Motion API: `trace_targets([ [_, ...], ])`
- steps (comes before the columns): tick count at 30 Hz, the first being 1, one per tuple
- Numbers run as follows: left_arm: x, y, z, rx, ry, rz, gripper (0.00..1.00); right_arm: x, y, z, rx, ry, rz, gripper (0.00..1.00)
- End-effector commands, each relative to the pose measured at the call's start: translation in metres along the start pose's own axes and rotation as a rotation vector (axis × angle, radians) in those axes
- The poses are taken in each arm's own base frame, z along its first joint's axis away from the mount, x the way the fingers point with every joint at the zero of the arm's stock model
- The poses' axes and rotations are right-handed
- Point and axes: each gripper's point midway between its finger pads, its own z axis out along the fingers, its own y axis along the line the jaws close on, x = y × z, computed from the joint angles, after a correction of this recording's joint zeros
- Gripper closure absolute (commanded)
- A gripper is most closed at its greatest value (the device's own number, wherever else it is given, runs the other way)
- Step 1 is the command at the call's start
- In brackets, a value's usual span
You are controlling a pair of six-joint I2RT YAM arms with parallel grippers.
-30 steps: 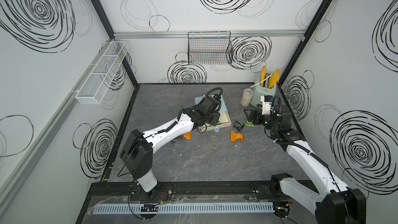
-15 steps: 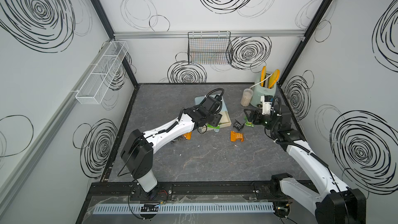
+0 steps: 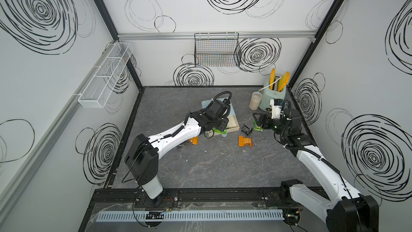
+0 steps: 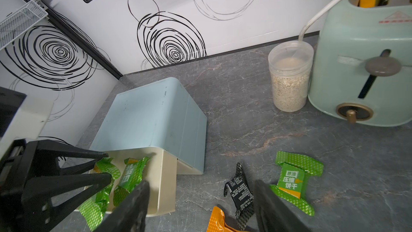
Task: Place the cookies into the drawer by color
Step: Place the cookie in the drawer.
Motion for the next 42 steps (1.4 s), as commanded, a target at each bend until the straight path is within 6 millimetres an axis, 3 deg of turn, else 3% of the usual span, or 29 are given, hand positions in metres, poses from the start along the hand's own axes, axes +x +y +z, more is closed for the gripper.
trace_targets([
  [1, -0.018, -0.014, -0.012, 0.074, -0.056, 0.018, 0.56, 0.002, -0.002, -0.004, 0.007, -0.003, -0.008, 0.25],
  [19, -0.033, -0.018, 0.018, 0.109, -0.023, 0.025, 0.56, -0.004, -0.004, -0.01, 0.026, -0.019, -0.014, 0.25],
  [31, -0.035, -0.011, 0.035, 0.072, 0.025, 0.026, 0.41, -0.007, -0.007, -0.014, 0.031, -0.029, -0.011, 0.25],
  [36, -0.047, -0.008, 0.021, 0.058, -0.012, 0.023, 0.33, -0.007, -0.007, -0.013, 0.03, -0.031, -0.011, 0.24],
  [42, -0.066, 0.0, -0.02, 0.06, -0.113, -0.021, 0.29, 0.002, -0.015, -0.008, 0.047, -0.004, -0.005, 0.24],
])
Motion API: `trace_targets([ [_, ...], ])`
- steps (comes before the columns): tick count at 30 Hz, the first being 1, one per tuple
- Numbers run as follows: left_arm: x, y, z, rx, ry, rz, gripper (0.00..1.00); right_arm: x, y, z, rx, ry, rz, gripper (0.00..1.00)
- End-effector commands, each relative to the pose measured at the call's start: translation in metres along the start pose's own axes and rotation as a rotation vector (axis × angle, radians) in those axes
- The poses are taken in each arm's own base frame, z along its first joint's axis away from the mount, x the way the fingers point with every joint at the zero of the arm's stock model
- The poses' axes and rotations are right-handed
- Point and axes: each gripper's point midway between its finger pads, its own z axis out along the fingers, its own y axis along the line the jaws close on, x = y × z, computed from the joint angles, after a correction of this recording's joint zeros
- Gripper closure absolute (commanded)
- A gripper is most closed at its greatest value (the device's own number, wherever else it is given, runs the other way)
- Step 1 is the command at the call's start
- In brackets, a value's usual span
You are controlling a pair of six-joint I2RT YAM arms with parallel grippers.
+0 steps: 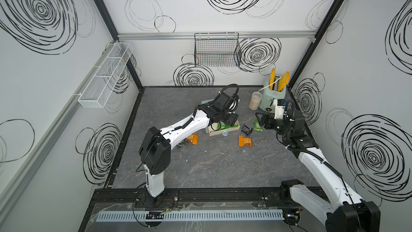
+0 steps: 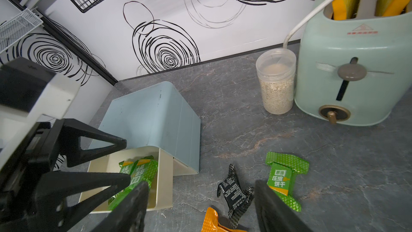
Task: Place the cookies into the drawer by color
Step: Place the cookie in the drawer, then pick up the cookie at the center of the board.
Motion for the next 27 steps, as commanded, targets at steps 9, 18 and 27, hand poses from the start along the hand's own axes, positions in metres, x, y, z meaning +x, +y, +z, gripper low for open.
trace_targets([
  [9, -0.02, 0.062, -0.126, -0.012, -0.296, -0.231, 0.29, 0.044, -0.043, 0.023, 0.108, 0.158, 0.051, 0.24],
  [18, 0.035, 0.135, -0.186, -0.121, -0.359, -0.373, 0.29, 0.068, -0.075, 0.043, 0.171, 0.262, 0.103, 0.25],
  [27, 0.07, 0.171, -0.203, -0.235, -0.423, -0.395, 0.28, 0.084, -0.11, 0.064, 0.32, 0.362, 0.137, 0.27],
])
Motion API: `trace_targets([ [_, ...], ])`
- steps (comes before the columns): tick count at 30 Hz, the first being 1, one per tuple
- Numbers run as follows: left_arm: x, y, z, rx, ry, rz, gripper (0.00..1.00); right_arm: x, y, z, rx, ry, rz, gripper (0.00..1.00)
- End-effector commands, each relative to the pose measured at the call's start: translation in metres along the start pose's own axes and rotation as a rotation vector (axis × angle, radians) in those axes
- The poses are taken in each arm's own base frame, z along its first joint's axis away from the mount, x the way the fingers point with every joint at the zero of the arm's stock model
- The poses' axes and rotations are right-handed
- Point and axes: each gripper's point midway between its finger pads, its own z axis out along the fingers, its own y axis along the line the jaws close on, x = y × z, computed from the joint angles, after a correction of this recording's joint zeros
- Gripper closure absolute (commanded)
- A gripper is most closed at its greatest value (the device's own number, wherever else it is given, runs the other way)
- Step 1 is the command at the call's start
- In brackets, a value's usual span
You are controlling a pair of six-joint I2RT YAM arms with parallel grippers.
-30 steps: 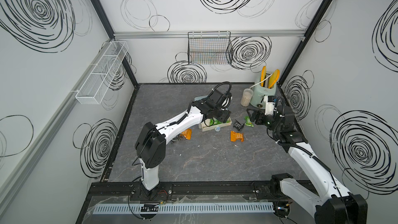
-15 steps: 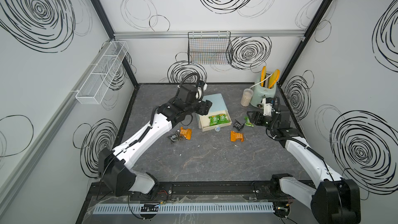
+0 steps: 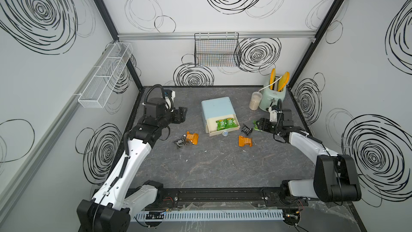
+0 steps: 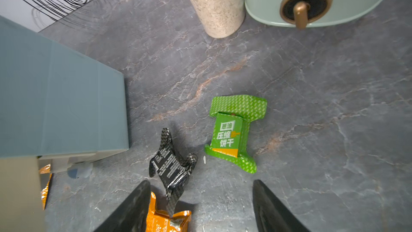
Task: Place the cookies into the drawer by color
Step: Pick up the cookie at the center of the board.
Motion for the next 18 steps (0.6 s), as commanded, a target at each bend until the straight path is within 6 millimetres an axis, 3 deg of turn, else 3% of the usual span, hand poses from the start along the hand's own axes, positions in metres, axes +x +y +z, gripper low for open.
trace_targets([
  [1, -0.005, 0.003, -0.004, 0.01, -0.071, 0.021, 0.28, -0.005, -0.01, 0.007, 0.064, 0.024, 0.009, 0.27],
  [10, -0.001, 0.011, -0.008, -0.002, -0.145, -0.001, 0.29, -0.005, -0.017, 0.039, 0.177, 0.081, -0.015, 0.23],
  [18, 0.006, 0.019, -0.008, -0.016, -0.145, -0.018, 0.28, -0.001, -0.024, 0.059, 0.291, 0.116, -0.015, 0.3],
])
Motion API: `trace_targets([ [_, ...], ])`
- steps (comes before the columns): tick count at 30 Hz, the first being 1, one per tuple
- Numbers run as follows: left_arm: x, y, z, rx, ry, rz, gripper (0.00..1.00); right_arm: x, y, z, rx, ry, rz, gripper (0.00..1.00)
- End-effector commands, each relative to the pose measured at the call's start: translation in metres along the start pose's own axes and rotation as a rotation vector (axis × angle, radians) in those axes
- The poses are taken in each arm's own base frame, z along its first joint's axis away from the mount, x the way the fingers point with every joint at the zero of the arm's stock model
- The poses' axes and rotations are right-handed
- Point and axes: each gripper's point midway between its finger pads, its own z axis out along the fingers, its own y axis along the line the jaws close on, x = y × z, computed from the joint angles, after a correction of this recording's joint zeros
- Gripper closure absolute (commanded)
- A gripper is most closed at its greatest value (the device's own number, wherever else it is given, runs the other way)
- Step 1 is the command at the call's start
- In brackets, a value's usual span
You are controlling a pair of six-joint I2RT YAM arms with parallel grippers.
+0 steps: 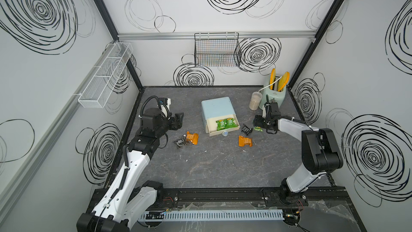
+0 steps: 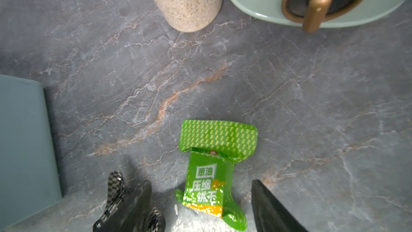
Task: Place the cookies into the drawer by color
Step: Pick up the cookie at the center of the board.
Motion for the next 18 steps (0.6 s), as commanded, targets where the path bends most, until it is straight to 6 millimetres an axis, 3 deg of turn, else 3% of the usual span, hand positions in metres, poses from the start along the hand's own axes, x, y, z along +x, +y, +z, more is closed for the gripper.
trace_targets([
  [1, -0.014, 0.001, -0.003, 0.007, -0.068, -0.004, 0.28, 0.003, -0.009, 0.004, 0.09, 0.024, 0.016, 0.3],
  [18, -0.015, 0.005, -0.003, 0.013, -0.072, -0.028, 0.28, 0.016, -0.01, 0.026, 0.157, 0.056, 0.029, 0.49],
])
